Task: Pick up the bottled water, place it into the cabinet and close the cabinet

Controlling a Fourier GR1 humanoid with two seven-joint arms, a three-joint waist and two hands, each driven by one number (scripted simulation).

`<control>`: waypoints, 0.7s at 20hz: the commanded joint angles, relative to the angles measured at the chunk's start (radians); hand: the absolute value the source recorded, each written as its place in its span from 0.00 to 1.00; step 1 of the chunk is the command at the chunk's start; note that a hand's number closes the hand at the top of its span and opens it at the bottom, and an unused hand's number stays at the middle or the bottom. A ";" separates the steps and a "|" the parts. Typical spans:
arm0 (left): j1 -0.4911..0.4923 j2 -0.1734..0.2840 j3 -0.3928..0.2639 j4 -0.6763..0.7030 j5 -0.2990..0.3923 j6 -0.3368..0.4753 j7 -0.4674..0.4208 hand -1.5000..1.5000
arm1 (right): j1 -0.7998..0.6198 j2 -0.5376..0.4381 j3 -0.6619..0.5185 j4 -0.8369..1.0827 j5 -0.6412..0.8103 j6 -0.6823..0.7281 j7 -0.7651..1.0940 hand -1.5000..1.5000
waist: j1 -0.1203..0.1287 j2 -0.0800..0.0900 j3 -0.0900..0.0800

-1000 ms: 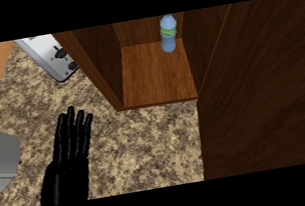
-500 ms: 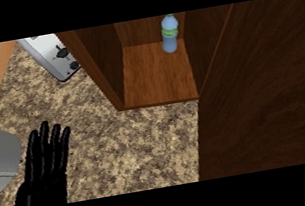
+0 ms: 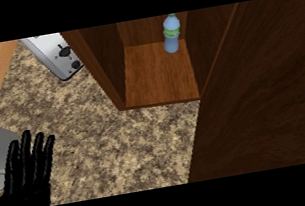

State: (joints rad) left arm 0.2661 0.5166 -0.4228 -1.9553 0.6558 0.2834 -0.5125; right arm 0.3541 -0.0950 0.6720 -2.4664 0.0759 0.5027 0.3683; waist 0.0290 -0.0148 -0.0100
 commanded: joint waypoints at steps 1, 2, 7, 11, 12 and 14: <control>0.038 0.033 0.033 -0.024 0.027 -0.032 -0.002 0.00 | -0.118 0.090 0.183 0.007 0.145 -0.126 0.088 1.00 | 0.008 0.000 -0.002; 0.034 0.029 0.027 -0.027 0.024 -0.033 -0.001 0.00 | -0.158 0.090 0.181 0.030 0.145 -0.156 0.084 1.00 | 0.005 0.003 -0.001; 0.064 0.049 0.040 -0.038 0.040 -0.071 -0.010 0.00 | -0.265 0.089 0.163 0.081 0.137 -0.186 0.103 1.00 | 0.020 0.003 -0.002; 0.066 0.065 0.063 -0.041 0.055 -0.092 -0.009 0.00 | -0.307 0.087 0.150 0.105 0.118 -0.195 0.111 1.00 | 0.024 0.008 -0.002; 0.076 0.054 0.061 -0.021 0.052 -0.103 -0.033 0.00 | -0.307 0.087 0.148 0.124 0.115 -0.193 0.116 1.00 | 0.027 0.010 -0.003; 0.083 0.065 0.066 -0.044 0.058 -0.105 -0.023 0.00 | -0.335 0.086 0.135 0.114 0.106 -0.184 0.122 1.00 | 0.039 0.010 -0.003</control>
State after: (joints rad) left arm 0.3336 0.5703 -0.3650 -1.9840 0.7067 0.1935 -0.5328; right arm 0.1204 -0.1772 0.7378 -2.4451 0.1029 0.4739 0.4446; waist 0.0536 -0.0067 -0.0126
